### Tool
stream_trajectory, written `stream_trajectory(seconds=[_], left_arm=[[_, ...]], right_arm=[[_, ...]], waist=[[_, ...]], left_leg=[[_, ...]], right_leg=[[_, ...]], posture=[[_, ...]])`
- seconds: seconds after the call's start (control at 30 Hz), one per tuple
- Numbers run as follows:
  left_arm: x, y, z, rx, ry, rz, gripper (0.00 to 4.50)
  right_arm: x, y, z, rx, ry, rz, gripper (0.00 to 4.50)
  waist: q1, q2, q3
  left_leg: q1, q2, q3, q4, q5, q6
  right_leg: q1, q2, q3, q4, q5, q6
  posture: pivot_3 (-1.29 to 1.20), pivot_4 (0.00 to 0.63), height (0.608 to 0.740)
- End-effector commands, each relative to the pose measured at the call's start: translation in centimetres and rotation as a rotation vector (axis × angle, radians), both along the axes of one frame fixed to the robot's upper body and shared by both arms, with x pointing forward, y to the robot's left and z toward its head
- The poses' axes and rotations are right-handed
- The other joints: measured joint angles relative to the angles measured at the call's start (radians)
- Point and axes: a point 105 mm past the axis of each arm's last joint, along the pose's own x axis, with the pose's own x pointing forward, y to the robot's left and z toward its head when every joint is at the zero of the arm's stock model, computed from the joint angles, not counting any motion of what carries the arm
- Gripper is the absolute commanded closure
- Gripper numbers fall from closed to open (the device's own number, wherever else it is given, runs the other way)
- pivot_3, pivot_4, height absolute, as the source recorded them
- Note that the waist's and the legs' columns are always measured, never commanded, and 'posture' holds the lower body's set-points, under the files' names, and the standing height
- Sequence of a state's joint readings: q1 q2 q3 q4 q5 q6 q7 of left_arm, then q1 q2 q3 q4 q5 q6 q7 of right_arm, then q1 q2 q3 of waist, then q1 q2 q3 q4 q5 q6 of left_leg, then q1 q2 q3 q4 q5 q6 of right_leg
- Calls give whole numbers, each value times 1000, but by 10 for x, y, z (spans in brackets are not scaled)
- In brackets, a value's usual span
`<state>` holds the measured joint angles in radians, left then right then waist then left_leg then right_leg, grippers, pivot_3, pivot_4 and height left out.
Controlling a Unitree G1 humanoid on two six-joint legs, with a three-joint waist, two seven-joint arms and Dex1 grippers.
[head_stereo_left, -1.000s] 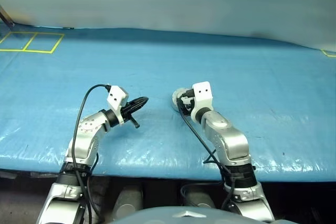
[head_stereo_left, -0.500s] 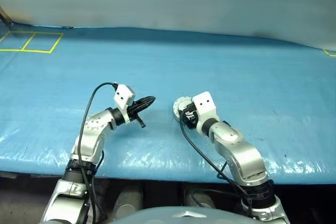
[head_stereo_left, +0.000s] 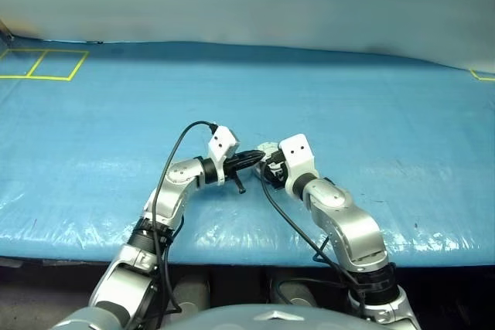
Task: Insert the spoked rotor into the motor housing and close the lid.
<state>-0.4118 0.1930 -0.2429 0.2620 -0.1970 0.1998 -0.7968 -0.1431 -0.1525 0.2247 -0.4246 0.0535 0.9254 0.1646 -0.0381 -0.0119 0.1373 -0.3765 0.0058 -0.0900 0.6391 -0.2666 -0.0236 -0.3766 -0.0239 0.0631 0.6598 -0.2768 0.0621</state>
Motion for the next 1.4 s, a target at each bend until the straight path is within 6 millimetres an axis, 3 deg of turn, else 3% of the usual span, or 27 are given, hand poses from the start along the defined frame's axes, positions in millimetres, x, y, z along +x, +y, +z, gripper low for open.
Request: stream_trajectory(seconds=[0.03, 0.43, 0.6, 0.73, 0.83, 1.13, 1.23, 1.4], left_arm=[[7, -2, 7, -3, -52, 23, 4500], [6, -6, -8, 36, -45, 18, 4500], [5, -10, -13, 52, -43, 14, 4500], [3, -12, -14, 47, -44, 9, 4500], [1, -14, -14, 46, -42, 3, 4500], [3, -14, -13, 44, -51, 14, 4500], [3, -15, -12, 42, -52, 6, 4500], [2, -16, -11, 43, -53, 0, 4500]], right_arm=[[-23, -11, -61, -61, 270, -38, 1286], [-24, -16, -61, -65, 267, -67, 1286], [-23, -11, -53, -67, 201, -31, 1286], [-19, -9, -44, -54, 120, -28, 19], [-17, -6, -37, -81, 61, -3, 19], [-6, 0, 13, -62, -294, 1, 19], [-9, 1, 51, 24, -511, -8, 19], [-10, -1, 63, 87, -566, -35, 19]], waist=[[0, 0, 0], [5, 0, 0], [6, 0, 0], [8, 0, 0], [8, 0, 0], [9, 2, 4], [10, 5, 6], [11, 5, 7]], left_leg=[[0, 0, 0, 0, 0, 0], [0, 0, -1, 4, 0, 0], [0, 0, -1, 4, 0, 0], [0, -1, -1, 4, 0, 0], [0, -1, -1, 4, 0, 0], [-2, -1, -1, 5, 0, 0], [-4, -1, -1, 5, 0, 0], [-5, -1, -1, 5, 0, 0]], right_leg=[[0, 0, 0, 0, 0, 0], [2, 0, -1, 0, 0, 0], [2, 0, -1, 0, 0, 0], [2, -1, -1, 0, 0, 1], [2, -1, -1, 0, 0, 1], [1, -1, -1, 0, 0, 1], [-1, -1, -1, 0, 1, 1], [-1, -1, -1, 0, 1, 2]], posture=[[0, 150, 740], [0, 150, 740], [0, 150, 740], [0, 150, 740], [0, 150, 740], [0, 150, 740], [0, 150, 740], [0, 150, 740]])
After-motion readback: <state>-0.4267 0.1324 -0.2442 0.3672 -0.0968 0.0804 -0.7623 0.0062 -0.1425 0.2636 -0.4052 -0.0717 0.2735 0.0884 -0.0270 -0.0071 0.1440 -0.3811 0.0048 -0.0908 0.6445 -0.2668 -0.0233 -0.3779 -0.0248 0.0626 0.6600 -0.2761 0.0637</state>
